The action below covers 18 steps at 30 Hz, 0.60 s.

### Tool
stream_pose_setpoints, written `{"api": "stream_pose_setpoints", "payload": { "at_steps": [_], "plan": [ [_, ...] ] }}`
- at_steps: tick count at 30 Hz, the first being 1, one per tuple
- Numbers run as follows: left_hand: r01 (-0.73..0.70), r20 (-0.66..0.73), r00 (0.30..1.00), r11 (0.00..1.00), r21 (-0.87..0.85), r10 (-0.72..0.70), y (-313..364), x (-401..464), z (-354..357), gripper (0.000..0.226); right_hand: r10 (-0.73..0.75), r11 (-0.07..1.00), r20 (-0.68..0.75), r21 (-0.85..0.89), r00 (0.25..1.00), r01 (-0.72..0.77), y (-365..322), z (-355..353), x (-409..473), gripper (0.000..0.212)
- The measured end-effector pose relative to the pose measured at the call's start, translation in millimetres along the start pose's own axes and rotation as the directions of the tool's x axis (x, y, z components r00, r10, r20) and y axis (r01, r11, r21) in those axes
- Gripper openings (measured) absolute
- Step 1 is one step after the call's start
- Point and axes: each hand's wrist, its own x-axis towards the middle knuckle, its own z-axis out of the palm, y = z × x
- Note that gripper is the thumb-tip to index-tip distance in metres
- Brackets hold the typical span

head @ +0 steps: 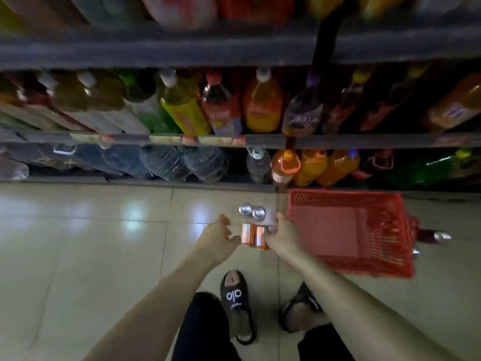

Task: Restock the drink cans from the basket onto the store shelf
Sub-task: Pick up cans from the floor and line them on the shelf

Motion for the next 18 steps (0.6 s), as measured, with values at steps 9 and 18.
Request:
{"api": "stream_pose_setpoints", "payload": {
  "at_steps": [9,18],
  "plan": [
    [0.233,0.127,0.968,0.964,-0.126,-0.217,-137.4,218.0,201.5,0.093,0.210,0.909,0.038,0.359,0.977,-0.210,185.2,196.5,210.7,0.086],
    [0.312,0.076,0.950,0.908,-0.278,-0.303,-205.7,362.5,294.9,0.081,0.332,0.845,0.032,0.434,0.943,-0.312,257.4,277.3,346.2,0.068]
  ]
}}
